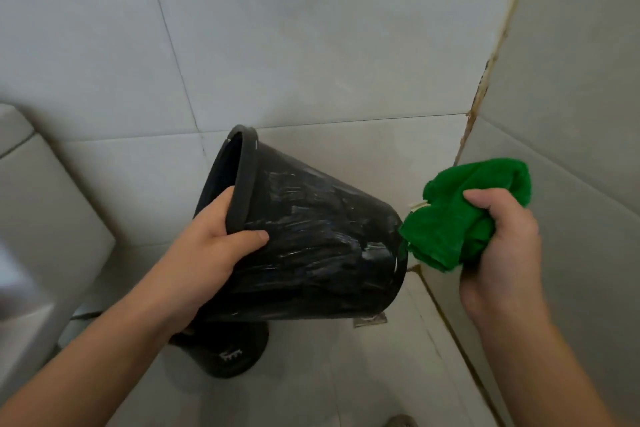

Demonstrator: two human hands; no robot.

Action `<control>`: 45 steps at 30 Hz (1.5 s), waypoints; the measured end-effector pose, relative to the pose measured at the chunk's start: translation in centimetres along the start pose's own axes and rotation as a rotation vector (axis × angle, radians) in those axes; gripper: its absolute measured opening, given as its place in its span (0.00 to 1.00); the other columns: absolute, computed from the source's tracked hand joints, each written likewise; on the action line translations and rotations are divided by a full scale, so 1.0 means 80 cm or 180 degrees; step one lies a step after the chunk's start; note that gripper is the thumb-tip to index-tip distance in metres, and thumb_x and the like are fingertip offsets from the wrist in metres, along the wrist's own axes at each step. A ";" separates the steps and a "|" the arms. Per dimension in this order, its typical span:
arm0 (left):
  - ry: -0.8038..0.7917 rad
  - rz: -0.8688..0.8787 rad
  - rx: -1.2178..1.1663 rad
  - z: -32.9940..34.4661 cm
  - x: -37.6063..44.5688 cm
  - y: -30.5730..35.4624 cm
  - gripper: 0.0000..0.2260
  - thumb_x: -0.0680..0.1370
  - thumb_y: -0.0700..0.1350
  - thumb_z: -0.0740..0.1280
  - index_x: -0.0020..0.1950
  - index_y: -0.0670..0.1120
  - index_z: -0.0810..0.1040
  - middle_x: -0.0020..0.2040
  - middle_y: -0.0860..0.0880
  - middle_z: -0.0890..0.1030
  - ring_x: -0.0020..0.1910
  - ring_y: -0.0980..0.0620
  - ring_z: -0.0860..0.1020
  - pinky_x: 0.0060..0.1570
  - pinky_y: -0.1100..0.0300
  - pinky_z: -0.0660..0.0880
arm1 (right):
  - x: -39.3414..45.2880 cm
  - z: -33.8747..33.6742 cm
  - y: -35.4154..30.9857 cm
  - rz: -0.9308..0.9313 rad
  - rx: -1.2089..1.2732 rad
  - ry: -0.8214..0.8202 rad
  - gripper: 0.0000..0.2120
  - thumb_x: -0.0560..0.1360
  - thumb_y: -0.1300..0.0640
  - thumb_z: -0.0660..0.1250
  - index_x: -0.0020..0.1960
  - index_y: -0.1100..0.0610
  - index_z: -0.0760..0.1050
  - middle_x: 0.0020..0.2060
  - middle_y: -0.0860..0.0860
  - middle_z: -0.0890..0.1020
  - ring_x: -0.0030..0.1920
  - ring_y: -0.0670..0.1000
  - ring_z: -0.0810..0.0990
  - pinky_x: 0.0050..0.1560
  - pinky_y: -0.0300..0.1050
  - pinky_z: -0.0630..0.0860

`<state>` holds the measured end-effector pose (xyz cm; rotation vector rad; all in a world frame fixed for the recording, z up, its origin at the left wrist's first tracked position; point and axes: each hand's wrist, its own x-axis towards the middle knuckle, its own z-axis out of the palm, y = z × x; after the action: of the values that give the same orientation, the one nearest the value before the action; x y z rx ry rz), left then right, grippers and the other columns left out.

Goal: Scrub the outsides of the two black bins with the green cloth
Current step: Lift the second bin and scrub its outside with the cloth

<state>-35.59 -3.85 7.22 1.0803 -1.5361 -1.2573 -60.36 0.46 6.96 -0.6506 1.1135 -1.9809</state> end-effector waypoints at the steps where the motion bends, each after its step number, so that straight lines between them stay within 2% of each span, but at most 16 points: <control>1: 0.0022 -0.0040 -0.0127 -0.006 -0.007 0.000 0.18 0.69 0.38 0.67 0.57 0.52 0.79 0.51 0.47 0.86 0.51 0.47 0.85 0.51 0.52 0.77 | 0.001 0.003 0.005 -0.0163 -0.0187 0.0035 0.17 0.64 0.58 0.66 0.53 0.56 0.76 0.42 0.51 0.80 0.41 0.50 0.80 0.39 0.46 0.78; 4: 0.0118 -0.0140 -0.0283 -0.021 -0.023 -0.009 0.19 0.69 0.35 0.68 0.59 0.49 0.79 0.52 0.45 0.86 0.52 0.45 0.84 0.52 0.51 0.77 | -0.001 0.015 0.028 -0.0707 -0.1387 -0.0046 0.18 0.65 0.57 0.68 0.54 0.46 0.74 0.44 0.44 0.78 0.41 0.41 0.78 0.41 0.40 0.75; 8: 0.0136 -0.0207 -0.0508 -0.030 -0.031 -0.019 0.20 0.66 0.37 0.66 0.56 0.48 0.81 0.51 0.44 0.86 0.51 0.45 0.84 0.48 0.54 0.80 | -0.002 0.023 0.073 -0.1277 -0.3265 -0.0452 0.28 0.67 0.50 0.67 0.67 0.48 0.69 0.61 0.46 0.73 0.55 0.48 0.74 0.54 0.48 0.71; 12: -0.0095 -0.0247 -0.0640 -0.032 -0.037 -0.023 0.21 0.63 0.33 0.65 0.50 0.49 0.85 0.49 0.43 0.86 0.47 0.46 0.85 0.46 0.58 0.82 | -0.014 0.036 0.111 -0.1345 -0.3883 -0.1112 0.37 0.65 0.44 0.61 0.73 0.50 0.65 0.68 0.47 0.71 0.65 0.52 0.71 0.60 0.45 0.67; 15: -0.0218 -0.0450 -0.0737 -0.030 -0.040 -0.030 0.20 0.57 0.32 0.65 0.44 0.46 0.85 0.44 0.41 0.85 0.42 0.45 0.83 0.42 0.56 0.80 | -0.025 0.040 0.128 -0.1537 -0.3913 -0.1456 0.41 0.65 0.44 0.64 0.77 0.52 0.59 0.70 0.49 0.72 0.67 0.52 0.70 0.61 0.43 0.65; 18: -0.0326 -0.0561 -0.0878 -0.027 -0.040 -0.035 0.24 0.49 0.38 0.68 0.44 0.45 0.84 0.43 0.39 0.83 0.40 0.45 0.81 0.39 0.56 0.78 | -0.034 0.041 0.135 -0.1942 -0.3665 -0.1644 0.40 0.66 0.42 0.66 0.75 0.54 0.62 0.70 0.49 0.72 0.68 0.49 0.71 0.65 0.44 0.67; 20: -0.0357 -0.0601 -0.0932 -0.023 -0.041 -0.037 0.26 0.48 0.38 0.67 0.46 0.45 0.84 0.42 0.39 0.82 0.39 0.45 0.79 0.38 0.56 0.76 | -0.037 0.040 0.137 -0.2283 -0.3612 -0.1815 0.39 0.67 0.40 0.66 0.74 0.55 0.64 0.72 0.48 0.70 0.69 0.49 0.71 0.66 0.45 0.69; 23: -0.0471 -0.0636 -0.0977 -0.015 -0.045 -0.037 0.27 0.51 0.32 0.64 0.47 0.47 0.84 0.42 0.40 0.82 0.39 0.46 0.80 0.36 0.59 0.77 | -0.037 0.037 0.137 -0.2533 -0.3635 -0.2008 0.38 0.69 0.36 0.66 0.73 0.54 0.67 0.73 0.49 0.68 0.70 0.50 0.70 0.67 0.46 0.69; 27: -0.0690 -0.0718 -0.1079 -0.006 -0.054 -0.035 0.29 0.55 0.28 0.59 0.48 0.49 0.85 0.44 0.42 0.85 0.41 0.48 0.84 0.36 0.61 0.79 | -0.036 0.032 0.141 -0.2399 -0.3610 -0.2118 0.33 0.71 0.28 0.61 0.71 0.42 0.66 0.75 0.52 0.64 0.72 0.54 0.68 0.68 0.54 0.69; 29: -0.0703 -0.0696 -0.1024 -0.005 -0.057 -0.033 0.30 0.55 0.28 0.59 0.49 0.50 0.84 0.42 0.44 0.85 0.39 0.50 0.84 0.35 0.62 0.78 | -0.037 0.030 0.143 -0.2146 -0.3623 -0.2202 0.35 0.69 0.23 0.56 0.73 0.34 0.60 0.77 0.51 0.59 0.74 0.55 0.65 0.69 0.60 0.69; 31: -0.0640 -0.0657 -0.0938 -0.005 -0.058 -0.031 0.30 0.55 0.29 0.59 0.48 0.52 0.84 0.40 0.45 0.85 0.37 0.51 0.83 0.33 0.62 0.78 | -0.038 0.029 0.144 -0.2022 -0.3659 -0.2266 0.37 0.67 0.21 0.53 0.74 0.30 0.54 0.78 0.49 0.58 0.74 0.55 0.65 0.68 0.60 0.69; 34: -0.0557 -0.0577 -0.0881 -0.007 -0.061 -0.025 0.30 0.56 0.28 0.59 0.47 0.53 0.84 0.38 0.47 0.84 0.36 0.53 0.82 0.33 0.63 0.77 | -0.038 0.031 0.142 -0.2334 -0.3632 -0.2043 0.33 0.71 0.24 0.54 0.72 0.36 0.62 0.73 0.50 0.67 0.67 0.52 0.72 0.60 0.50 0.73; 36: -0.0452 -0.0562 -0.0916 -0.008 -0.062 -0.023 0.29 0.56 0.29 0.59 0.47 0.52 0.84 0.37 0.48 0.84 0.35 0.53 0.83 0.32 0.64 0.77 | -0.033 0.029 0.143 -0.2546 -0.3630 -0.1850 0.30 0.71 0.28 0.60 0.69 0.41 0.70 0.70 0.50 0.72 0.62 0.51 0.75 0.57 0.45 0.73; 38: -0.0300 -0.0564 -0.0914 -0.013 -0.062 -0.023 0.28 0.55 0.29 0.59 0.49 0.49 0.82 0.36 0.48 0.83 0.34 0.54 0.82 0.30 0.64 0.76 | -0.020 0.028 0.144 -0.2433 -0.3650 -0.1614 0.28 0.70 0.32 0.63 0.66 0.43 0.74 0.67 0.50 0.74 0.59 0.52 0.78 0.56 0.44 0.74; 42: -0.0187 -0.0489 -0.0780 -0.022 -0.061 -0.017 0.28 0.56 0.30 0.59 0.50 0.51 0.82 0.36 0.49 0.82 0.34 0.54 0.81 0.31 0.65 0.76 | 0.004 0.029 0.146 -0.1677 -0.3472 -0.0928 0.30 0.68 0.31 0.59 0.64 0.43 0.77 0.64 0.46 0.76 0.60 0.50 0.77 0.56 0.42 0.70; 45: -0.0276 -0.0356 -0.0775 -0.018 -0.059 -0.014 0.30 0.57 0.28 0.58 0.55 0.47 0.79 0.35 0.52 0.82 0.34 0.57 0.81 0.30 0.66 0.75 | -0.012 0.045 0.153 -0.1807 -0.3373 -0.0892 0.30 0.70 0.32 0.60 0.65 0.47 0.77 0.65 0.50 0.74 0.63 0.51 0.75 0.61 0.48 0.72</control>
<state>-32.89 0.19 5.88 0.9743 -1.3581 -1.5418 -52.69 -4.56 -1.95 -1.8890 1.9168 -1.4866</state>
